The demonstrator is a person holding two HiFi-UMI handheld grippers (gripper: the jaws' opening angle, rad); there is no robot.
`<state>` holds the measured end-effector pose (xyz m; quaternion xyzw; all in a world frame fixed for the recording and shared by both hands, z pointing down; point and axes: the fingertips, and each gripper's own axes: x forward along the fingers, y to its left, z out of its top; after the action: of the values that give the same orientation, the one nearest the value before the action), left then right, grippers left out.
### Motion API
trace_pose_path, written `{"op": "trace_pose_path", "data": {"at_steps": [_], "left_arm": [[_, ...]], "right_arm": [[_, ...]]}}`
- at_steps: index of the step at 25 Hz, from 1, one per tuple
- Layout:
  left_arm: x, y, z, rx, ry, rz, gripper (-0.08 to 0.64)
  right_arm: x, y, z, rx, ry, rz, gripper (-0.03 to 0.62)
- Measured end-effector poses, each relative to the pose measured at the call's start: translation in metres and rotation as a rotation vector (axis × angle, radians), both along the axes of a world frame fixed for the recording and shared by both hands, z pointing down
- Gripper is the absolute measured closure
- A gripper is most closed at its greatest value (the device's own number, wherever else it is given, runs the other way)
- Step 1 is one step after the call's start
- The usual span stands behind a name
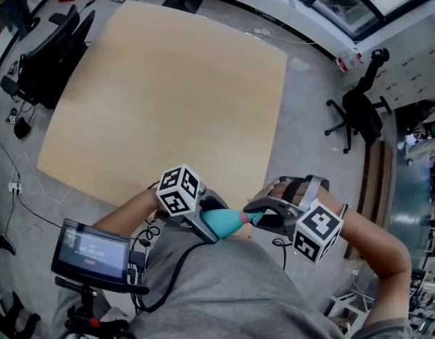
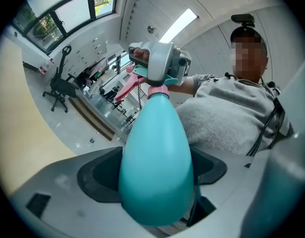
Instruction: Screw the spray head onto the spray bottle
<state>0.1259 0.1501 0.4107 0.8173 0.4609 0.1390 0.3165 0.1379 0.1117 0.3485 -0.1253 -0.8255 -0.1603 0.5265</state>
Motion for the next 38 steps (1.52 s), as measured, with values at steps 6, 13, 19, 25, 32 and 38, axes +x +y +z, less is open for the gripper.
{"op": "trace_pose_path", "data": {"at_steps": [6, 13, 19, 25, 32, 38], "left_arm": [[0.003, 0.005, -0.003, 0.000, 0.029, 0.031, 0.155], [0.004, 0.009, 0.000, 0.021, -0.032, 0.054, 0.155], [0.005, 0.009, 0.005, 0.003, -0.095, 0.076, 0.154], [0.007, 0.010, -0.002, 0.017, -0.031, 0.050, 0.155], [0.011, 0.008, -0.009, 0.025, 0.032, 0.033, 0.153], [0.015, 0.006, -0.013, 0.016, 0.042, 0.028, 0.153]], "right_arm": [[0.003, 0.007, -0.002, 0.146, 0.001, -0.142, 0.460], [0.010, 0.009, 0.010, -0.445, 0.101, 0.398, 0.462], [0.011, -0.004, 0.019, -1.176, 0.268, 1.100, 0.462], [0.006, 0.005, 0.007, -1.289, 0.265, 1.072, 0.460], [0.013, 0.010, -0.008, -1.273, 0.194, 0.962, 0.414], [0.022, 0.002, -0.018, -1.053, -0.013, 0.812, 0.414]]}}
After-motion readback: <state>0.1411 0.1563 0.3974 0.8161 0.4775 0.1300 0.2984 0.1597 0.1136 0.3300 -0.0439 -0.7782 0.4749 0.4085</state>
